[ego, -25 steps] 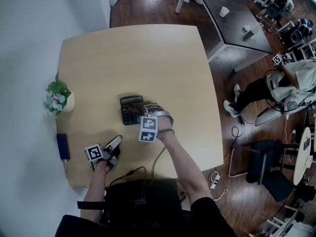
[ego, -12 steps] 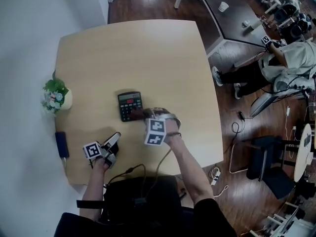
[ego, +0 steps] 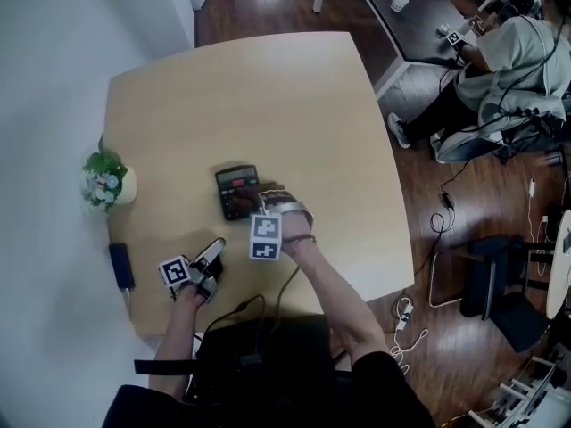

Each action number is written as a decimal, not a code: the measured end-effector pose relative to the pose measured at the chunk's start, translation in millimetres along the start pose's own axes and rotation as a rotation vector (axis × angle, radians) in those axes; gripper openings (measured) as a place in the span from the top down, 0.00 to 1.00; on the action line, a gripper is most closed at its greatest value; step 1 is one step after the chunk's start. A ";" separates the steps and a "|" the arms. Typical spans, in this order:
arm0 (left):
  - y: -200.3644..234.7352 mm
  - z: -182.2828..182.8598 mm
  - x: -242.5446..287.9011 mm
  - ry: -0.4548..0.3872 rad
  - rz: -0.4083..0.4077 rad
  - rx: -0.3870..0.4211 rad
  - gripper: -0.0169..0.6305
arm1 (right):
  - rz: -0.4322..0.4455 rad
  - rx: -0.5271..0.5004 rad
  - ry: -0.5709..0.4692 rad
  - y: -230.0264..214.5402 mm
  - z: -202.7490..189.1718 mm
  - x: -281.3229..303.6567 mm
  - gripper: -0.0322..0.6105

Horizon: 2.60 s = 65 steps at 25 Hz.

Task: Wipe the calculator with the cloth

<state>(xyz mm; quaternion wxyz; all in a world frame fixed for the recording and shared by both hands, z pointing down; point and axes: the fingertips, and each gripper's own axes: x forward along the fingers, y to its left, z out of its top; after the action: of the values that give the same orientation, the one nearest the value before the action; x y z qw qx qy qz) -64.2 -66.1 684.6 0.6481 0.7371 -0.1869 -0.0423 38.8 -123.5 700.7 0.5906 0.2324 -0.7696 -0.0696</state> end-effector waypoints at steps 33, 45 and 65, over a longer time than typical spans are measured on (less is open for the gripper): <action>-4.6 3.0 86.0 0.112 0.024 -0.040 0.79 | 0.329 1.401 -0.378 3.1 -41.9 -24.4 0.84; -8.2 7.7 87.4 0.078 -0.019 -0.032 0.79 | 0.074 1.310 -0.537 -127.0 -44.3 -14.1 0.84; -9.9 17.7 83.4 -0.020 0.019 -0.028 0.79 | 0.125 1.386 -0.484 -55.4 -63.9 -61.4 0.84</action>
<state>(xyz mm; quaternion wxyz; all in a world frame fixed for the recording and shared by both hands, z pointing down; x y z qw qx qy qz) 9.9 -109.4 687.2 0.6568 0.7256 -0.1996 -0.0462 126.3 -134.7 644.4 0.1249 0.4861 -0.7577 0.4172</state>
